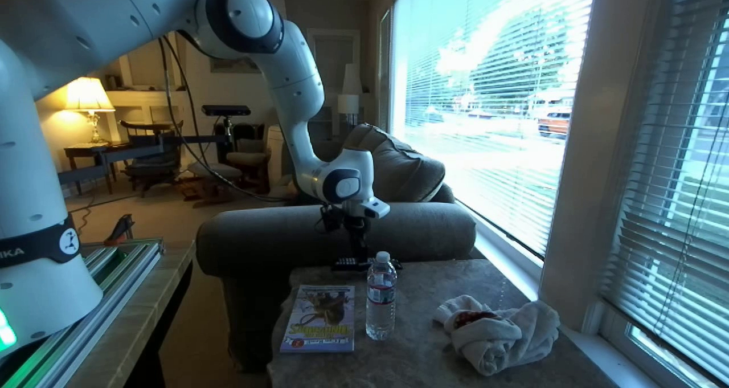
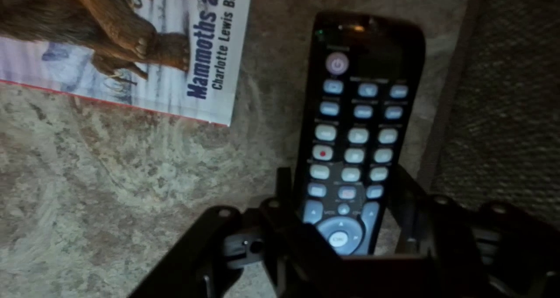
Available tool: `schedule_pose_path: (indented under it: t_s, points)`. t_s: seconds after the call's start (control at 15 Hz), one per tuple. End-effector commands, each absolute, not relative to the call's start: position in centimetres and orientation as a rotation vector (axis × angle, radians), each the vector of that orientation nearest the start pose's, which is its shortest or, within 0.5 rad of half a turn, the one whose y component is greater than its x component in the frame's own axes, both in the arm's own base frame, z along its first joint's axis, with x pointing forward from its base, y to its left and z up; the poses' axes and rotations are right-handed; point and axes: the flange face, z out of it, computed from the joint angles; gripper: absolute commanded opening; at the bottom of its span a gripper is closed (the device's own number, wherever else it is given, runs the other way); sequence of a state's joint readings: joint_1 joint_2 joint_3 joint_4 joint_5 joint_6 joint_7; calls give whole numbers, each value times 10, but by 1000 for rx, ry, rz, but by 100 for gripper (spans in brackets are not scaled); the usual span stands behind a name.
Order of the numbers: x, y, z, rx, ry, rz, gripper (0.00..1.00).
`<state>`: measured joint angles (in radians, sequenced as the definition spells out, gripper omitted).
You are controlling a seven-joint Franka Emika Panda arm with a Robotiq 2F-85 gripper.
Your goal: Move the remote to the right slightly, then press one button
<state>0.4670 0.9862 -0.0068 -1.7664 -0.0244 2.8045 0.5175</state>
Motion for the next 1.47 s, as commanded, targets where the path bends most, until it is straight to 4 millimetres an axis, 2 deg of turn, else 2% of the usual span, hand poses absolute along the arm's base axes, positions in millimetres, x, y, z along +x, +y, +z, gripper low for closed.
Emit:
schedule_pose_path:
  t_s: [0.0,0.13,0.47,0.67,0.87,1.4]
  points:
    - [541,250,40,-3124,27,-61,31]
    - [537,233,44,-3129,-4,-47,31]
    - [532,186,34,-3148,11,-19,31]
    - [533,170,30,-3137,47,-37,31]
    - [537,168,32,-3106,73,-84,31]
    - [543,186,28,-3062,102,-145,31]
